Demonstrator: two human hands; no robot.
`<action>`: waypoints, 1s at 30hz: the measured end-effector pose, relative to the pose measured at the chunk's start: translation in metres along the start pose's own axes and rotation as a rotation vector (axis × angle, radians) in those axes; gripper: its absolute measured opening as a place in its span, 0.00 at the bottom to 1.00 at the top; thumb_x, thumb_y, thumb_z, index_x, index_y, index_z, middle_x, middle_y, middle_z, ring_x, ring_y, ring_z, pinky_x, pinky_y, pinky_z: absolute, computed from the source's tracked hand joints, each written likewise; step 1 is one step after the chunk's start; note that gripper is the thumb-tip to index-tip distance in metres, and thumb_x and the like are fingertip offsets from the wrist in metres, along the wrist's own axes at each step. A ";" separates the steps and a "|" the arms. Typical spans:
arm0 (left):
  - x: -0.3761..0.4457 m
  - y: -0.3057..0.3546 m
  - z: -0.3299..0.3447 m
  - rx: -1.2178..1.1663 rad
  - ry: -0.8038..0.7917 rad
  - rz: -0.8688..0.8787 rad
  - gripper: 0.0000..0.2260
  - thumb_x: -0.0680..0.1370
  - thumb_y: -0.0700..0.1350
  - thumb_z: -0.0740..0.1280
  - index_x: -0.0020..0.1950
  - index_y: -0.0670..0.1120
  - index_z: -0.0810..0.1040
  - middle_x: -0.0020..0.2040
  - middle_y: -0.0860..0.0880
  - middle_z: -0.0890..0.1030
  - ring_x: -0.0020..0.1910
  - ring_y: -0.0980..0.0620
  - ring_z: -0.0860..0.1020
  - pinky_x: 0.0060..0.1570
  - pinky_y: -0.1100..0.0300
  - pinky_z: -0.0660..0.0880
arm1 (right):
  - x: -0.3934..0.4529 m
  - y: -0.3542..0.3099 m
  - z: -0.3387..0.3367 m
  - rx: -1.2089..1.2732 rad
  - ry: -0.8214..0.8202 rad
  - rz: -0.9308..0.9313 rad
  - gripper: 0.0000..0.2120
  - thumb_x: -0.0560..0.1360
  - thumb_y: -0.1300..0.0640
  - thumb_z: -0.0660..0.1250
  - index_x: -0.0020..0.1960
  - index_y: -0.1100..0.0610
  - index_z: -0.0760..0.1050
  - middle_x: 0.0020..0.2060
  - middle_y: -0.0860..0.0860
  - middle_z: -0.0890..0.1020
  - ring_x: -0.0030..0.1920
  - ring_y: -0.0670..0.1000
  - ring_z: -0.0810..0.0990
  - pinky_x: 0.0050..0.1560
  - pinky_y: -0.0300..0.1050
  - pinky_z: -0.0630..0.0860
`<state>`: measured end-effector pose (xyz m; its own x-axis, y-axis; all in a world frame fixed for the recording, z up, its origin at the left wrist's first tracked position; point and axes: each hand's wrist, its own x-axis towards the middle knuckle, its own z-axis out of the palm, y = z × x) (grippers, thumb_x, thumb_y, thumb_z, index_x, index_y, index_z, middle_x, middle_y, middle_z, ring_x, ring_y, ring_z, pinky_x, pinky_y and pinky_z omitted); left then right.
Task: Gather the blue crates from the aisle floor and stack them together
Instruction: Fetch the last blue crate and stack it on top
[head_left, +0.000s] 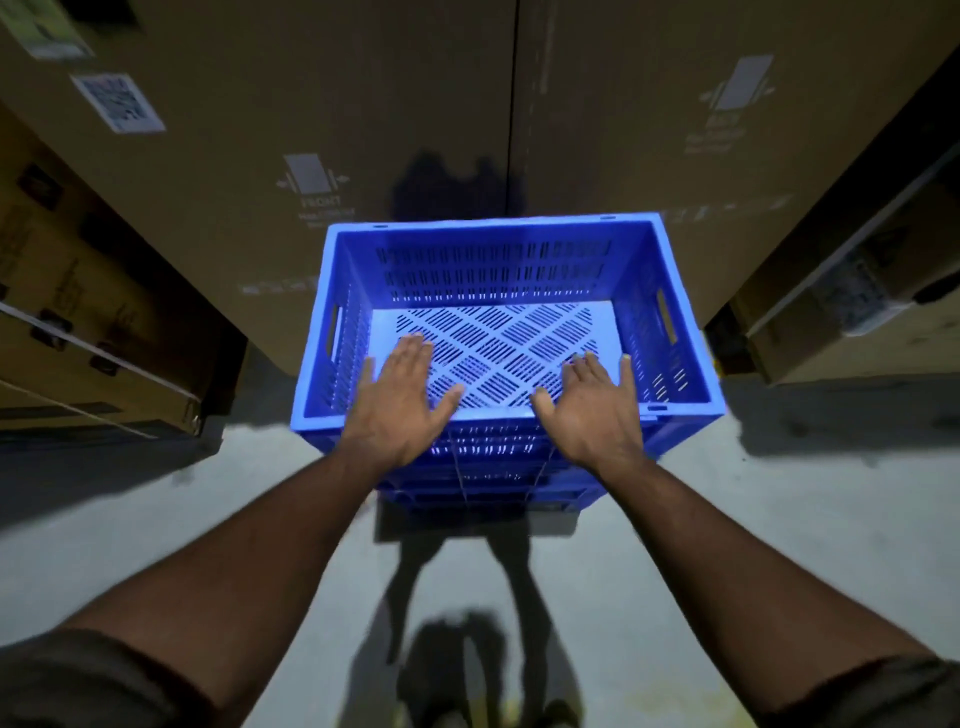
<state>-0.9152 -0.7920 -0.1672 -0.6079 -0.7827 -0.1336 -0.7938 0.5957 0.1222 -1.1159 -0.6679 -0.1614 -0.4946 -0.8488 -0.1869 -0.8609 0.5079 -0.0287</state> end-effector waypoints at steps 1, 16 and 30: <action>-0.001 -0.007 -0.002 -0.002 0.026 -0.050 0.39 0.77 0.70 0.41 0.80 0.46 0.52 0.81 0.49 0.52 0.80 0.53 0.49 0.77 0.44 0.50 | -0.002 0.007 -0.002 -0.007 0.009 0.031 0.39 0.75 0.36 0.41 0.75 0.60 0.63 0.76 0.55 0.64 0.78 0.50 0.56 0.77 0.60 0.42; 0.006 -0.011 0.003 0.038 0.148 -0.050 0.39 0.77 0.69 0.41 0.79 0.45 0.57 0.79 0.49 0.60 0.78 0.53 0.56 0.74 0.48 0.60 | 0.008 0.012 0.002 0.024 0.155 0.043 0.34 0.73 0.42 0.46 0.70 0.58 0.72 0.70 0.52 0.73 0.74 0.48 0.66 0.77 0.53 0.51; -0.002 0.046 0.009 0.001 0.054 0.063 0.28 0.82 0.56 0.39 0.78 0.47 0.58 0.78 0.51 0.62 0.79 0.54 0.53 0.76 0.47 0.53 | -0.005 -0.052 0.003 0.007 0.112 -0.092 0.34 0.77 0.44 0.40 0.68 0.60 0.72 0.68 0.55 0.75 0.72 0.52 0.69 0.76 0.60 0.48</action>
<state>-0.9507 -0.7621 -0.1702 -0.6553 -0.7519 -0.0726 -0.7538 0.6446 0.1276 -1.0681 -0.6899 -0.1618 -0.4240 -0.9027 -0.0726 -0.9026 0.4278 -0.0473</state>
